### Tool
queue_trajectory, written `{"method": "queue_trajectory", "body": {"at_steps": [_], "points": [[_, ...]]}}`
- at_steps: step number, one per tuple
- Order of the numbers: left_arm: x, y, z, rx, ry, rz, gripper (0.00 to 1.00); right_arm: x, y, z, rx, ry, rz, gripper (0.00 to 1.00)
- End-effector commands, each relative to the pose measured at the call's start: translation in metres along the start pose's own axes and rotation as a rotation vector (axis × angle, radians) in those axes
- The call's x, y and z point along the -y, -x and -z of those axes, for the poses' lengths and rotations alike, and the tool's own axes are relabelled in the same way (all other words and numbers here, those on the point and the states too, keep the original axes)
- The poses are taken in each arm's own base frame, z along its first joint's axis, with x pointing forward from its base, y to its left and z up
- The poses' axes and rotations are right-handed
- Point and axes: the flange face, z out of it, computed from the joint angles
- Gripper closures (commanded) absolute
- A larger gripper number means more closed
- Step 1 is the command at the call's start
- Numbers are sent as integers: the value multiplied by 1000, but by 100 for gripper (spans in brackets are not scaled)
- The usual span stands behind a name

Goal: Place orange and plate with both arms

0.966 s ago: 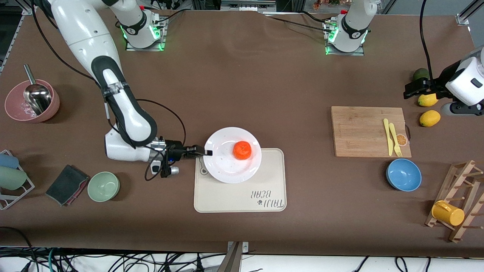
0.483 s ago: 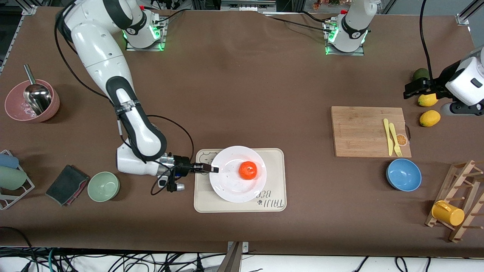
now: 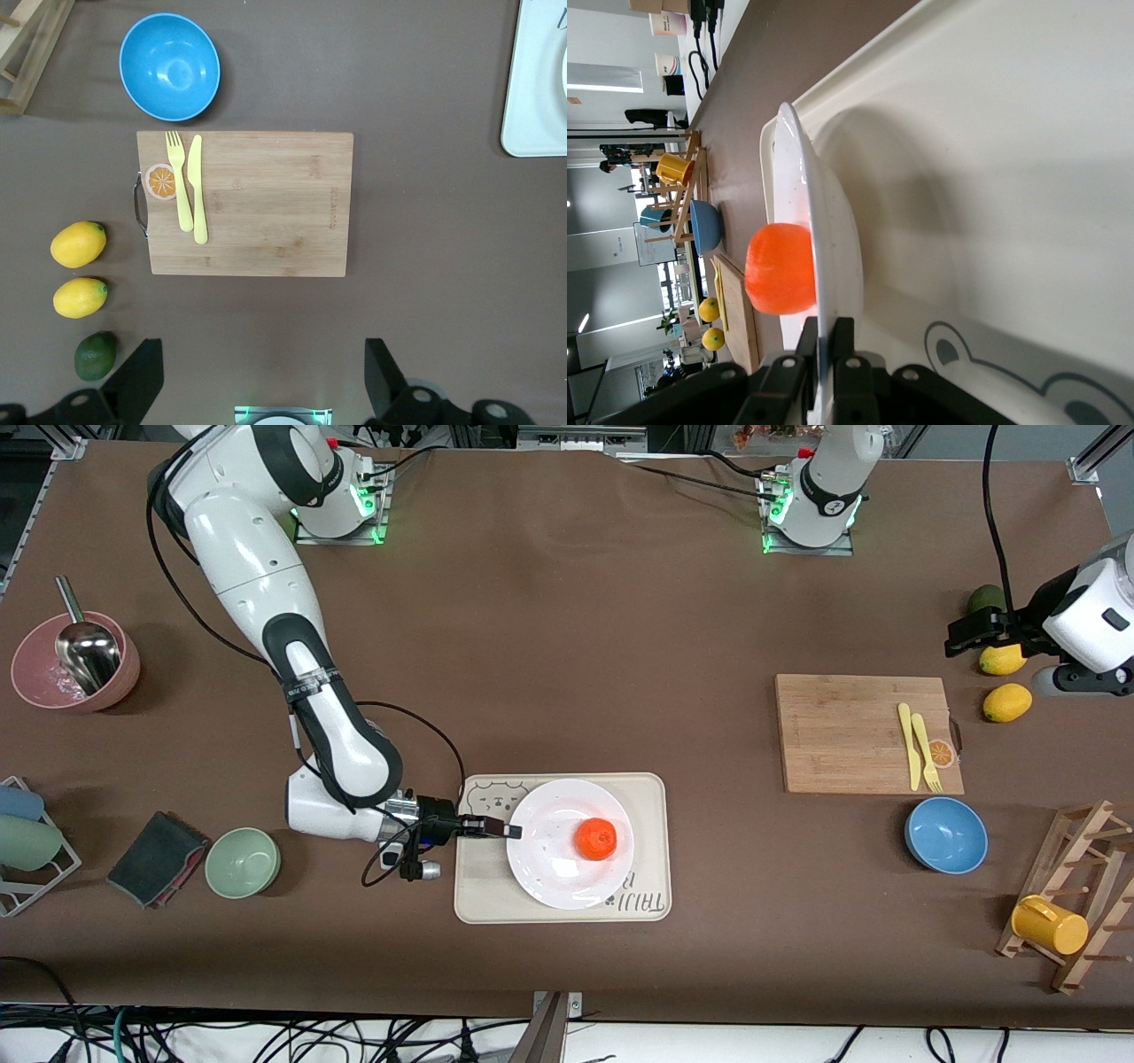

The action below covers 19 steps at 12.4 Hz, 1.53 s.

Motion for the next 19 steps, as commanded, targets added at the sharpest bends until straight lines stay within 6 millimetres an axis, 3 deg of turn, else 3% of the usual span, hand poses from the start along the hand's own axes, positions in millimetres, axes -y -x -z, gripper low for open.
{"method": "queue_trajectory", "body": {"at_steps": [1, 2, 5, 9, 12, 16, 17, 19], "points": [[1, 3, 6, 0, -4, -22, 0, 5, -5, 2, -4, -22, -2, 20], [2, 3, 6, 0, -4, -21, 0, 6, -5, 5, -3, -15, 13, 0], [2, 3, 6, 0, -4, -21, 0, 18, -2, 12, 44, 46, 79, 0], [1, 3, 6, 0, -4, -22, 0, 32, -6, 67, 173, 236, 229, 0], [2, 3, 6, 0, -3, -19, 0, 50, 0, 119, 347, 516, 388, 0], [1, 3, 6, 0, -4, -22, 0, 74, 31, 214, 630, 953, 432, 0], [1, 3, 6, -1, -4, -22, 0, 83, 42, 252, 639, 999, 391, 0], [0, 3, 6, -1, -4, -24, 0, 126, 62, 330, 584, 1026, 342, 0]]}}
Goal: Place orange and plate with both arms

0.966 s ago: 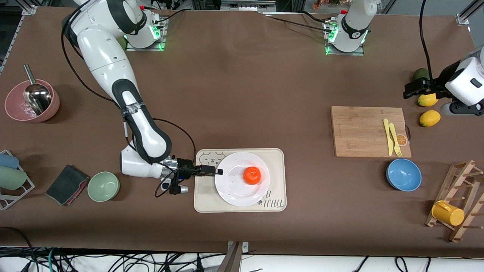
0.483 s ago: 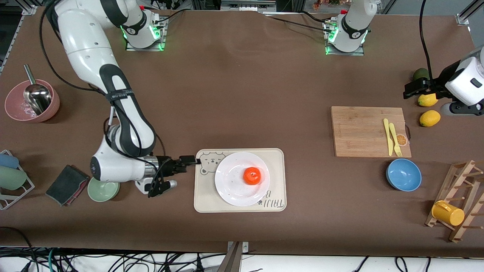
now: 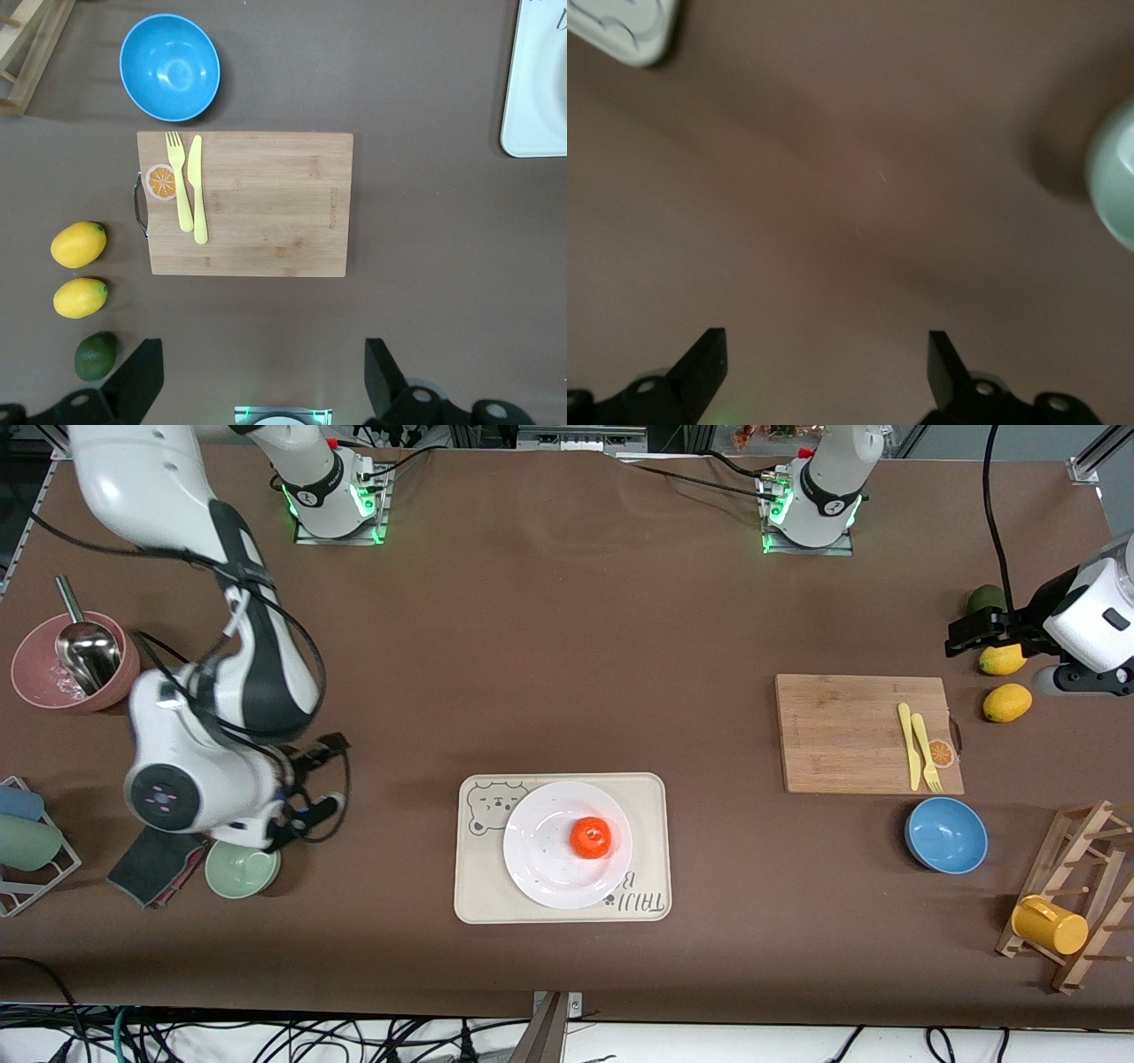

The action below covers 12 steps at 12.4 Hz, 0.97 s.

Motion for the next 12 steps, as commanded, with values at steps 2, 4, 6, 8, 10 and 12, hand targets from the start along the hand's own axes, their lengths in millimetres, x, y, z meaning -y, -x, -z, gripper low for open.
{"method": "queue_trajectory", "body": {"at_steps": [2, 4, 6, 8, 10, 12], "points": [[0, 3, 6, -1, -4, -23, 0, -14, 129, 98, 16, -17, -114, 0], [-1, 3, 6, -1, -4, -23, 0, -8, 175, 137, 9, -31, -140, 0], [-1, 3, 5, 1, -4, -23, 0, -1, 202, 152, -20, -41, -267, 0], [-1, 3, 6, -1, -4, -23, 0, -2, 229, 110, -101, -46, -369, 0], [-1, 3, 5, 1, -4, -23, 0, -5, 252, 90, -202, -27, -396, 0], [-1, 3, 6, -1, -4, -23, 0, -22, 263, 101, -240, -23, -434, 0]]}}
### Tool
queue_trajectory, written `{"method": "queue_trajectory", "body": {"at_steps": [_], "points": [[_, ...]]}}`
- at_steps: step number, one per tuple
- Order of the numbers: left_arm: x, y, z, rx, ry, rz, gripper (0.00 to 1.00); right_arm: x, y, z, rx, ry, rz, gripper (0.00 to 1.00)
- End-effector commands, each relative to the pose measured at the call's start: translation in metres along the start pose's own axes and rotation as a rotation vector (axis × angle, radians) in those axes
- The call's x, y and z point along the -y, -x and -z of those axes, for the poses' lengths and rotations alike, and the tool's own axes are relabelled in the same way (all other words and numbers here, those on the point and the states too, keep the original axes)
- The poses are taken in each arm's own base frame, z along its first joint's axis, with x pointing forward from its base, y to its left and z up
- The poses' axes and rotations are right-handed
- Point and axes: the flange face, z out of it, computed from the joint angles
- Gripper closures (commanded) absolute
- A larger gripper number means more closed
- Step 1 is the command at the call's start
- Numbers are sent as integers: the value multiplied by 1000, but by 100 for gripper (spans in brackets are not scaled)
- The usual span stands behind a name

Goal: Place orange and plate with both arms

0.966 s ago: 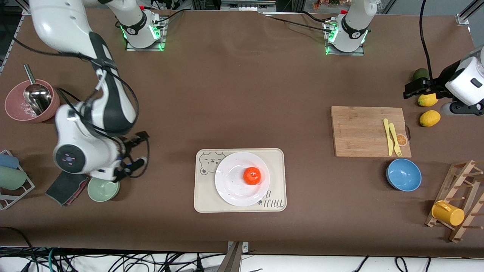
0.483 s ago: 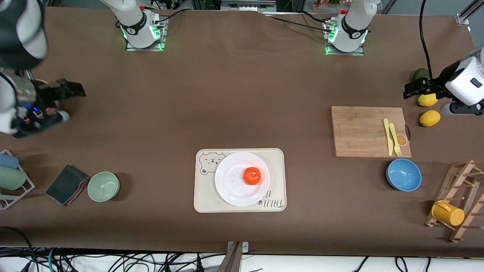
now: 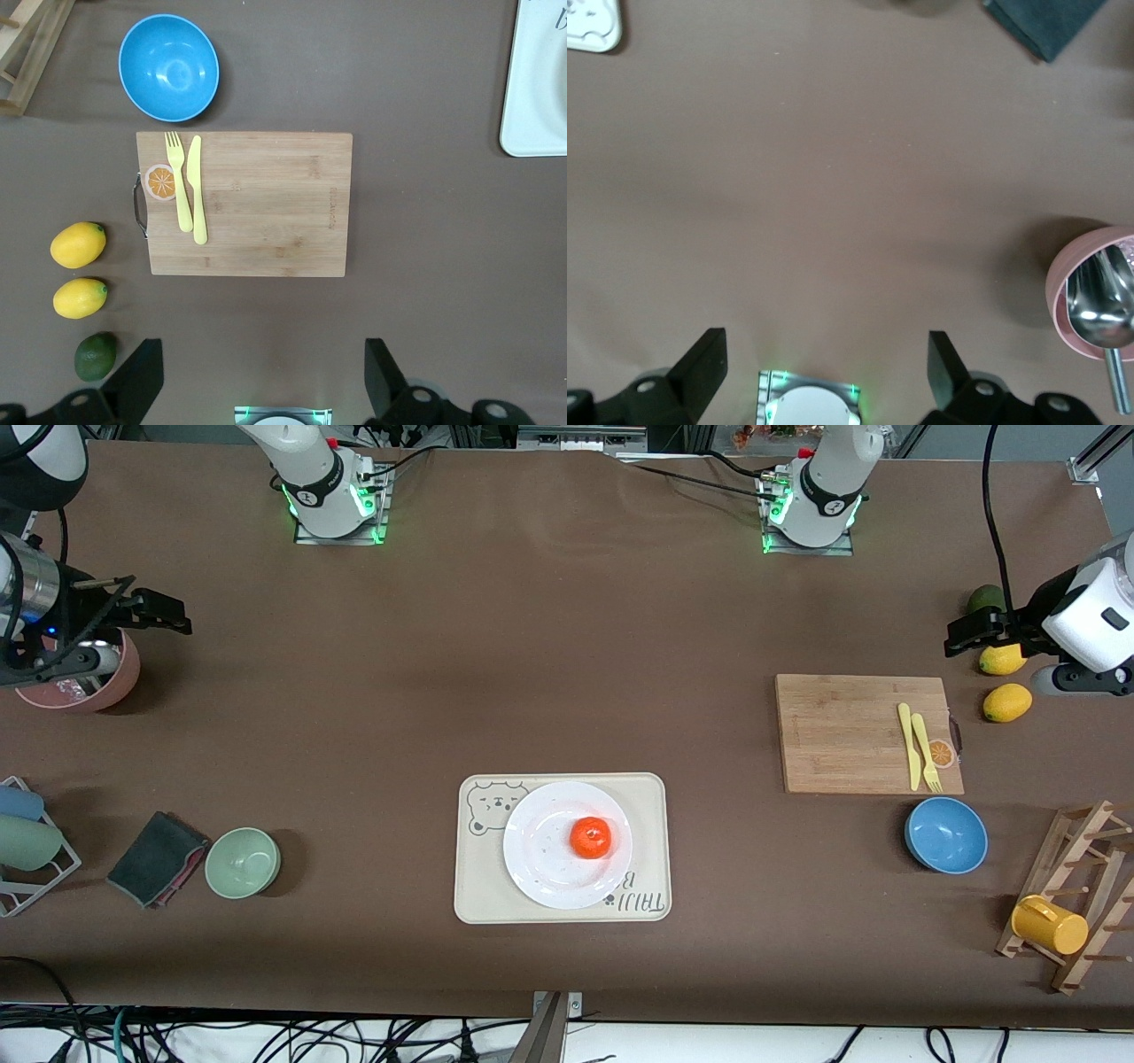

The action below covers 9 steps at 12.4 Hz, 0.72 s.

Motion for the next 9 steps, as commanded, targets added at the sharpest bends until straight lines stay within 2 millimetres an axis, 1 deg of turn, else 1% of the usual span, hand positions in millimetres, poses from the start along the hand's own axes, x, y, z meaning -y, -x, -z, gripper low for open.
{"method": "queue_trajectory", "body": {"at_steps": [1, 2, 3, 4, 5, 6, 7, 9], "points": [[0, 3, 5, 1, -4, -23, 0, -5, 23, 37, -108, 30, -43, 0], [0, 3, 5, 1, -4, -21, 0, -10, 19, 55, -151, 27, -56, 0], [0, 3, 6, 0, -4, -23, 0, -5, 22, 62, -140, 23, -59, 0], [0, 3, 5, 1, -4, -23, 0, -1, 20, 62, -142, 25, -92, 0], [0, 3, 6, 0, -4, -23, 0, 0, 17, 64, -143, 23, -121, 0], [0, 3, 6, 0, -4, -23, 0, 8, 9, 69, -143, 30, -99, 0], [0, 3, 6, 0, -4, -23, 0, 5, 4, 67, -127, 25, -103, 0], [0, 3, 6, 0, -4, -21, 0, 6, 5, 65, -120, 21, -119, 0]]}}
